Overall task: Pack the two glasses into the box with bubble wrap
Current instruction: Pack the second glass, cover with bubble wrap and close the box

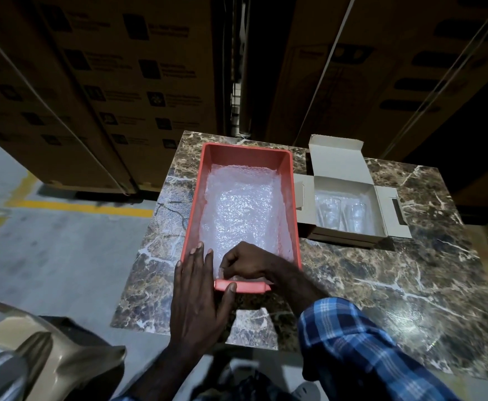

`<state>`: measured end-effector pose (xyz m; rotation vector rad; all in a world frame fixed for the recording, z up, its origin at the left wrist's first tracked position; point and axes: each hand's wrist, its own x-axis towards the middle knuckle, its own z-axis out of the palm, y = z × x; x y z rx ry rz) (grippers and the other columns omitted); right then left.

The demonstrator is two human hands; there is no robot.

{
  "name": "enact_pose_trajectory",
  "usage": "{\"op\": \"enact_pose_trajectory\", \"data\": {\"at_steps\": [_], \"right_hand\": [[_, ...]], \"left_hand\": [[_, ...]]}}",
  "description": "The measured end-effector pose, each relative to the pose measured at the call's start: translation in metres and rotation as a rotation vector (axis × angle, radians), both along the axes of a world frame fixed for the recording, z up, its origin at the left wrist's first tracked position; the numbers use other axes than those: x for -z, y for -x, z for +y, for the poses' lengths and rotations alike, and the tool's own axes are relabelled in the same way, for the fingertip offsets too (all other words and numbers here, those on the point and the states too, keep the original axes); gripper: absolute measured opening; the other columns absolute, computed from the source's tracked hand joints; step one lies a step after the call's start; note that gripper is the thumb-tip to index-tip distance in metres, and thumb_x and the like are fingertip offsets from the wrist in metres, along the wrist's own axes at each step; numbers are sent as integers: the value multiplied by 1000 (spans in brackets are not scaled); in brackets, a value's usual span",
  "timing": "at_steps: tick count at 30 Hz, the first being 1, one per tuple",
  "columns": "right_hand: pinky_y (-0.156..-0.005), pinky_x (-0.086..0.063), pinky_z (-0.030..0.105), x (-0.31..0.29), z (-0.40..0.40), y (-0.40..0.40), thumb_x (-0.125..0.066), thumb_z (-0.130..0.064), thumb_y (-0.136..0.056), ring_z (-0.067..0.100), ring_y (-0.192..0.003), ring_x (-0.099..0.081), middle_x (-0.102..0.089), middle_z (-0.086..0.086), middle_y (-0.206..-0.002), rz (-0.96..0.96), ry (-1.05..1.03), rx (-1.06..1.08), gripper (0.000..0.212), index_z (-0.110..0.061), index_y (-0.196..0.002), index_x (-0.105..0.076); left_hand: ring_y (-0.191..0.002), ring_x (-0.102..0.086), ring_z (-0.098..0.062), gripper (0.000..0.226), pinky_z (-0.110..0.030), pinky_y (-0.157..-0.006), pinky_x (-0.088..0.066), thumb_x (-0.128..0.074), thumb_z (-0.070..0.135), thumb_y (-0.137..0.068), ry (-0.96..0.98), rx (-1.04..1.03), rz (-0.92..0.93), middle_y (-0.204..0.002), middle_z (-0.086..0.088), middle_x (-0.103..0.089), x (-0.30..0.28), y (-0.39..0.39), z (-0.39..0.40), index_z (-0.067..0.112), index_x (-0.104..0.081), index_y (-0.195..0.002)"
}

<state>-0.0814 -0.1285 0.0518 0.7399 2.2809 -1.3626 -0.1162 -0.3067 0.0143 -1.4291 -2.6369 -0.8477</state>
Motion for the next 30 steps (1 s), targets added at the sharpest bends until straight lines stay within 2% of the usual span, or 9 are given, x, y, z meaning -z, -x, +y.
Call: {"op": "enact_pose_trajectory", "data": {"at_steps": [4,8,12,15,18,21,24,27,30], "right_hand": [[-67,-42,16,2,2,-2,-76,-10,-83,-4,-60,-54,-66,-10,-67,86,-10,83,5,-9,-88,-78],[-68,-42,18,-9,13,-5,-77,-14,-84,-3,-64,-55,-64,-19,-62,143,-66,212,2,-13,-82,-78],[-63,-42,19,-28,22,-9,-71,-10,-85,1,-64,-59,-65,-17,-62,229,-74,340,21,-21,-67,-69],[-69,-48,25,-37,22,-10,-61,-7,-89,12,-71,-67,-75,-3,-82,283,50,390,21,-18,-72,-65],[-70,-50,30,-38,18,-12,-54,-14,-97,20,-69,-70,-76,5,-86,310,108,385,19,-18,-79,-57],[-60,-52,32,-30,13,-16,-44,-22,-105,21,-54,-66,-71,6,-72,383,-119,299,15,-18,-90,-47],[-60,-50,41,-21,10,-21,-42,-27,-106,23,-54,-58,-61,2,-62,441,-376,167,10,-24,-96,-44],[-58,-41,36,-19,10,-24,-48,-28,-104,19,-53,-50,-48,-6,-54,478,-438,145,9,-21,-102,-53],[-66,-46,32,-21,12,-32,-60,-30,-97,15,-64,-58,-63,-6,-66,471,-424,159,10,-24,-98,-68]], "left_hand": [[-151,-24,-27,71,-44,-125,-9,-38,51,-98,0,2,-21,-162,-13,-27,-2,1,0,7,-33,-153],[-150,-26,-25,72,-38,-125,-6,-41,50,-97,-6,0,-54,-161,-10,-29,-6,0,-1,7,-32,-154],[-147,-32,-24,67,-34,-124,-9,-39,50,-99,-8,-2,-92,-157,-9,-38,-13,3,-2,8,-36,-151],[-140,-39,-29,63,-38,-121,-18,-44,43,-95,-27,-8,-73,-149,-12,-48,-21,12,6,5,-46,-144],[-134,-44,-31,61,-40,-113,-29,-45,38,-92,-11,13,-59,-143,-14,-54,-29,26,22,3,-49,-143],[-139,-40,-31,64,-39,-115,-29,-48,34,-91,78,49,-61,-152,-13,-45,-35,41,38,6,-42,-148],[-143,-35,-31,67,-43,-115,-31,-55,30,-91,165,119,-49,-157,-14,-37,-39,52,50,7,-37,-151],[-136,-44,-32,57,-44,-110,-38,-62,25,-89,166,177,13,-148,-14,-50,-36,57,56,7,-50,-142],[-122,-56,-30,37,-36,-104,-38,-65,13,-80,54,154,15,-125,-11,-66,-29,57,55,7,-68,-117]]}}
